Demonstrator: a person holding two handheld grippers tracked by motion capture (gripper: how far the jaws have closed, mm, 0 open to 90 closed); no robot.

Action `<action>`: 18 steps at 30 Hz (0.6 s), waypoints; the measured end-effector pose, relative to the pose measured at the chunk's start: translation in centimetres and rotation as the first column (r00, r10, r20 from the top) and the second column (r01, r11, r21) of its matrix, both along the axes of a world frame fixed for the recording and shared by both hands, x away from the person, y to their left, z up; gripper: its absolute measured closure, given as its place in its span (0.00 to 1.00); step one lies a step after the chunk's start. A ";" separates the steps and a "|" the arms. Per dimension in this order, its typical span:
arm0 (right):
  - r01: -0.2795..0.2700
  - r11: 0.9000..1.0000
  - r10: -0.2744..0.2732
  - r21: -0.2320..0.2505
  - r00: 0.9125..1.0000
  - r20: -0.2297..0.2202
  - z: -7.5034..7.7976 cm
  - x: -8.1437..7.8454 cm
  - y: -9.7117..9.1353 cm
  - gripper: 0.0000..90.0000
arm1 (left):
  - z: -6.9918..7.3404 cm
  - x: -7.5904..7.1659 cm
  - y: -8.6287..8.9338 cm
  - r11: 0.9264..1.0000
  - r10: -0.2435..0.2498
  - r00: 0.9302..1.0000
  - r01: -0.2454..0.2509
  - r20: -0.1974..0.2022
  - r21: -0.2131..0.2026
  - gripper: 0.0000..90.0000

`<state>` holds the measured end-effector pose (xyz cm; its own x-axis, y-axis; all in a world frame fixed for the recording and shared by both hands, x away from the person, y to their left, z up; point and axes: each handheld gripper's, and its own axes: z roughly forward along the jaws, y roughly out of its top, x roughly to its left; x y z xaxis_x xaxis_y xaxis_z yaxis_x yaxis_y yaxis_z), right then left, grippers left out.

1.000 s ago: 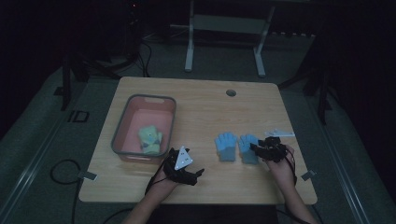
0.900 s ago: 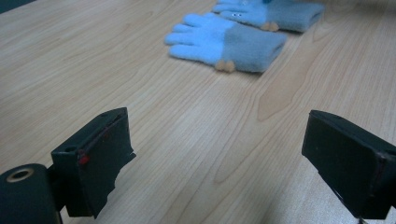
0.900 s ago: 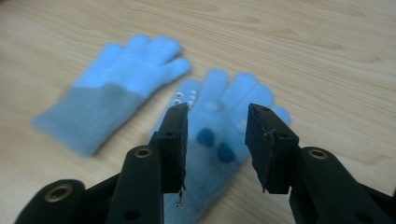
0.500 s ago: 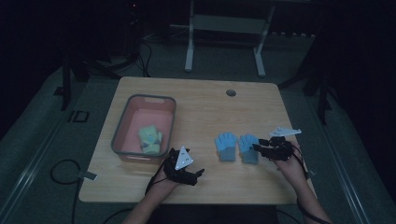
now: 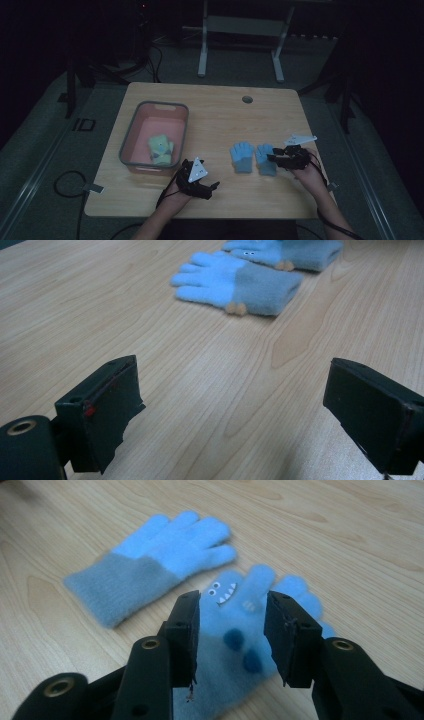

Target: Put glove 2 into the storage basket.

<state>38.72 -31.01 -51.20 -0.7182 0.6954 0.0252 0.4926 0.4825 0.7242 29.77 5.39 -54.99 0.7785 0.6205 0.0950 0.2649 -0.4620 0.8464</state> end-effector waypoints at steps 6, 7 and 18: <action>-0.006 1.000 0.005 -0.017 1.000 -0.028 -1.2 0.8 0.5 0.66 | 0.0 0.0 0.1 1.000 0.001 1.000 -0.001 0.000 0.000 0.09; -0.007 1.000 0.006 -0.019 0.999 -0.039 -1.4 0.9 0.5 0.66 | 0.0 -0.1 0.1 1.000 0.002 1.000 -0.002 0.001 0.000 0.09; 0.015 0.996 -0.018 -0.093 0.999 -0.027 -3.2 0.5 1.0 0.88 | -0.1 0.0 0.1 1.000 0.000 1.000 0.000 -0.006 -0.001 0.09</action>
<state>39.18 -30.04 -54.35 -0.7067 0.7072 -0.0204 0.5202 0.5389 0.6626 29.72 5.54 -55.11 0.7789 0.6206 0.0902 0.2697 -0.4614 0.8452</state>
